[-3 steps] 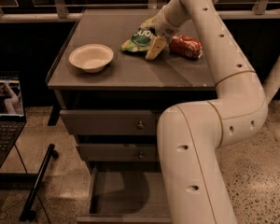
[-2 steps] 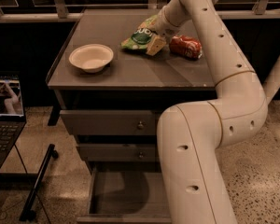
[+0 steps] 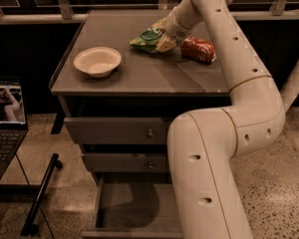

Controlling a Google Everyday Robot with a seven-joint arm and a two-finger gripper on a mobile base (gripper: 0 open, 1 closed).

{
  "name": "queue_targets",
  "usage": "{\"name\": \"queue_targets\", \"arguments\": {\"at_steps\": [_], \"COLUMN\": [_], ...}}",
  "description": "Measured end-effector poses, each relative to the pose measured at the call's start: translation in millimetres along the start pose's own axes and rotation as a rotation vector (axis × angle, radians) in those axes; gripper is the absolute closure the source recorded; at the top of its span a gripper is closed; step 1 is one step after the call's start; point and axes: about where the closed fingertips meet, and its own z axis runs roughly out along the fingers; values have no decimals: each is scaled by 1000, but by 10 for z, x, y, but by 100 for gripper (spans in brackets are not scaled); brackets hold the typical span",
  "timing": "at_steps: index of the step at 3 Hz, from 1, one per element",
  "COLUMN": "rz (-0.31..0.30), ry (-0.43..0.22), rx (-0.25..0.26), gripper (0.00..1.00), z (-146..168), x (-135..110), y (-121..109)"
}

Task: Place green rice chip bag into bottom drawer

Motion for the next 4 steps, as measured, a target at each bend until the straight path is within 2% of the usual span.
{"name": "queue_targets", "arguments": {"at_steps": [1, 2, 3, 4], "rz": [-2, -24, -47, -58], "ry": [-5, -50, -134, -232], "rx": [1, -8, -16, -3], "gripper": [100, 100, 100, 100], "z": [4, -174, -569, -1088], "x": [-11, -62, -142, -267], "y": [-2, 49, 154, 287]}}
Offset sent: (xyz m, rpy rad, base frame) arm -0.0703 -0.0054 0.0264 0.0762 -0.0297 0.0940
